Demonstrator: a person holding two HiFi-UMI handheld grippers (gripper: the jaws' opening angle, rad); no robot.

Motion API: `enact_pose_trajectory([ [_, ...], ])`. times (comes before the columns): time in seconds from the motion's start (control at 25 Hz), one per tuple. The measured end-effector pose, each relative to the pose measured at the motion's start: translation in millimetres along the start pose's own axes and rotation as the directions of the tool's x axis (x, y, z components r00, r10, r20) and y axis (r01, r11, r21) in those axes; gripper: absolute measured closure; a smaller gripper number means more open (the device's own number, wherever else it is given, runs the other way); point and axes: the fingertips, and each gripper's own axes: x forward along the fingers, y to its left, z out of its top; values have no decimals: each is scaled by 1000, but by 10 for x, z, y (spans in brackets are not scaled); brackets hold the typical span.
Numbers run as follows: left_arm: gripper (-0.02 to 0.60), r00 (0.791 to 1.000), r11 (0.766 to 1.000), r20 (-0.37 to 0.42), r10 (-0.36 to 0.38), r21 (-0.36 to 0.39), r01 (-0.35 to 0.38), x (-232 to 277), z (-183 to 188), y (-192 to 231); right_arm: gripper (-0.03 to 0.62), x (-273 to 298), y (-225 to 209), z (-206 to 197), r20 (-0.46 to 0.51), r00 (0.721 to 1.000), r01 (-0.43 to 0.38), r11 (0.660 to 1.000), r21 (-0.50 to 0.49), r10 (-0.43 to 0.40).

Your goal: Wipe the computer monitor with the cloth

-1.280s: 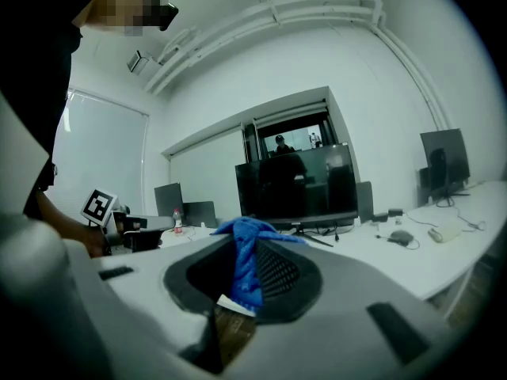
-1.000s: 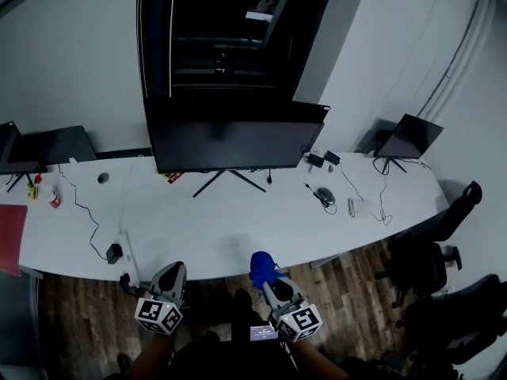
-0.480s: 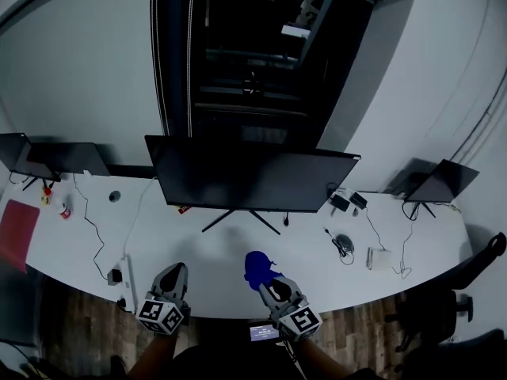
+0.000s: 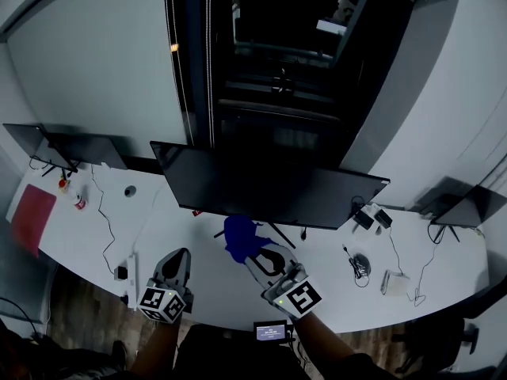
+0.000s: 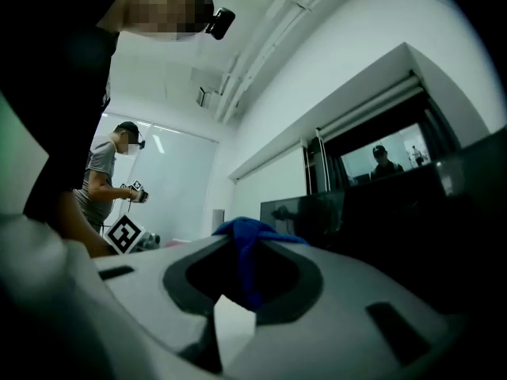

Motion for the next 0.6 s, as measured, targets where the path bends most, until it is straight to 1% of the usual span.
enact_pose_trajectory([
  [0.2,588,1000,1000,13,13,8,-14,124,243,243,531,652,-92,594,79,994,-64,991,-115,73],
  [0.32,588,999,1000,25,-21,13,21,238,404,339,531,1049,-145,932,93,991,-73,976,-205,94],
  [0.4,588,998,998,29,-57,16,57,301,500,379,531,1310,-205,1114,83,992,-68,963,-259,92],
  [0.52,588,995,995,34,-96,25,95,361,596,445,531,1704,-296,1281,32,996,-72,952,-297,86],
  [0.6,588,993,994,43,-106,17,106,379,619,503,531,1952,-321,1356,-8,996,-82,931,-357,85],
])
